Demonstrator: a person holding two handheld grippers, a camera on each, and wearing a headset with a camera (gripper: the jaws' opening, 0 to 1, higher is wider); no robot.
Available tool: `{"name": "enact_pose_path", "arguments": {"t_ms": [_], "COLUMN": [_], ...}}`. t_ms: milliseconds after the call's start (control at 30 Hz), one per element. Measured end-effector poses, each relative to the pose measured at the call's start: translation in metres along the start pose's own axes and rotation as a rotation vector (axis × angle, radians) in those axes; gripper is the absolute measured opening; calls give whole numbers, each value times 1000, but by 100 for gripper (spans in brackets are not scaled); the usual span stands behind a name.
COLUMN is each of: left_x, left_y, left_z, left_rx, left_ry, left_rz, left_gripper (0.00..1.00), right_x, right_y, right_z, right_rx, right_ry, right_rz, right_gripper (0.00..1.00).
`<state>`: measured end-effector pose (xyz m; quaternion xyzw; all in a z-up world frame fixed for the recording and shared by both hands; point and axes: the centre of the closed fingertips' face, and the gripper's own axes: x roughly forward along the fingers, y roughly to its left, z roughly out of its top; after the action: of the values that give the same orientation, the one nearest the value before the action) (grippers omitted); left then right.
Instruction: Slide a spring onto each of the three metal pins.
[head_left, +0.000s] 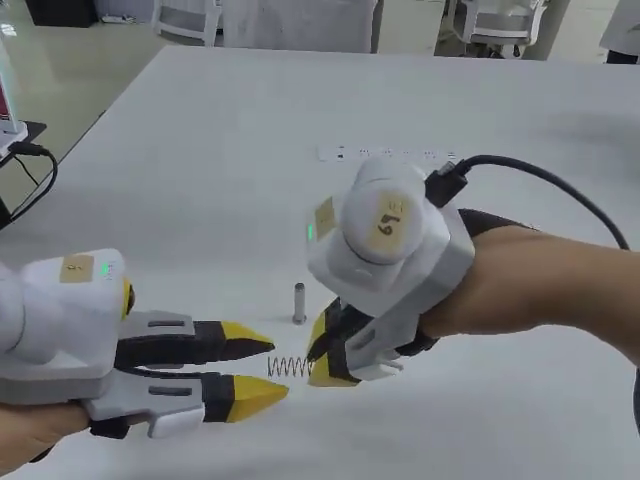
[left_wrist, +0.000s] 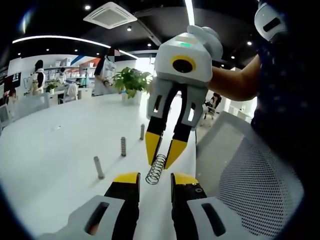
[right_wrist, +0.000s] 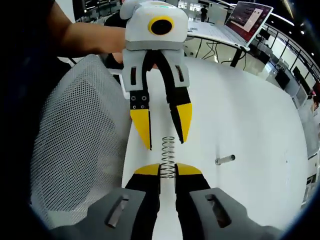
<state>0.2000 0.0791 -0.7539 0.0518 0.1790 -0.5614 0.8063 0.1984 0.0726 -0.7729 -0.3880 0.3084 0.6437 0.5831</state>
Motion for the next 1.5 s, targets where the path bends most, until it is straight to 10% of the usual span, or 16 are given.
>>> {"name": "enact_pose_path", "arguments": {"t_ms": [1500], "left_x": [2], "left_y": [-16], "left_z": [8], "left_rx": [-33], "left_ry": [-23], "left_rz": [-85], "left_gripper": [2], "right_x": [-7], "right_y": [12], "right_z": [1], "right_rx": [2], "right_ry": [-57], "right_rz": [33], "right_gripper": [8]}}
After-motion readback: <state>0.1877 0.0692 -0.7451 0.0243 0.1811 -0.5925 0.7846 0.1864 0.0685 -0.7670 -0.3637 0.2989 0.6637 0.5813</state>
